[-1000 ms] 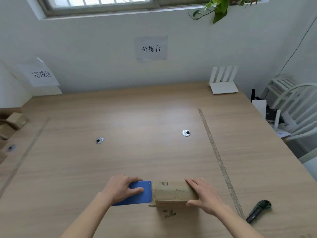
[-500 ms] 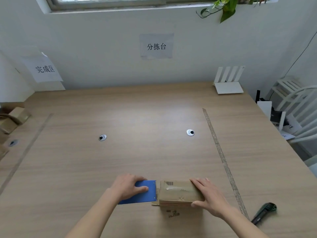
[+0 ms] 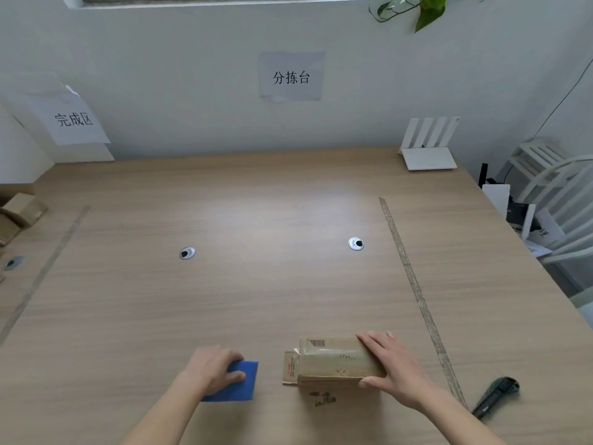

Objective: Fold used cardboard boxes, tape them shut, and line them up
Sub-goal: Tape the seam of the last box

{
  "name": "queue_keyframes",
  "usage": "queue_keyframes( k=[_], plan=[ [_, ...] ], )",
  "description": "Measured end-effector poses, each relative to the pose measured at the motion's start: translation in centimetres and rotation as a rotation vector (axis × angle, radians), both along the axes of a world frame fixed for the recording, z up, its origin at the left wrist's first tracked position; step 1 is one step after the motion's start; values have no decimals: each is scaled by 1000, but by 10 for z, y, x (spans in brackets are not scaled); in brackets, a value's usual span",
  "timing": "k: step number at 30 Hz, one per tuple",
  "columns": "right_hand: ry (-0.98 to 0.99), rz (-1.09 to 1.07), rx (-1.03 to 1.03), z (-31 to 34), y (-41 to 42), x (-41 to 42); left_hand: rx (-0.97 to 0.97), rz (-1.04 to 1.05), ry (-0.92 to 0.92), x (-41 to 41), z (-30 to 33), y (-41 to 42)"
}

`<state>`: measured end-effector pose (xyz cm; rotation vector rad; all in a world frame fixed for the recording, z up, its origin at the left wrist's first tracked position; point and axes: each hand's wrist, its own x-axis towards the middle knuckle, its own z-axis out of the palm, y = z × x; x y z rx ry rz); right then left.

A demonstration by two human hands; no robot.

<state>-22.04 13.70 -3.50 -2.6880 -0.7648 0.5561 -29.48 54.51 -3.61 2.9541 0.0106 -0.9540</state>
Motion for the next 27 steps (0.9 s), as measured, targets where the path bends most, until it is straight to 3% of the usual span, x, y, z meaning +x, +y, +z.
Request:
queue_keyframes(
  k=[8, 14, 19, 23, 27],
  plan=[
    [15, -7, 11, -7, -1, -1, -70, 240, -389, -36, -48, 12],
    [14, -11, 39, -11, -2, 0, -122, 311, -557, -56, -87, -7],
    [19, -10, 45, -9, -1, -1, -59, 369, -644, -58, -68, -29],
    [18, -18, 58, -9, -1, -1, -388, 400, -796, -40, -37, -84],
    [23, -20, 75, -7, 0, -1, -607, 570, -660, -17, -14, -146]
  ],
)
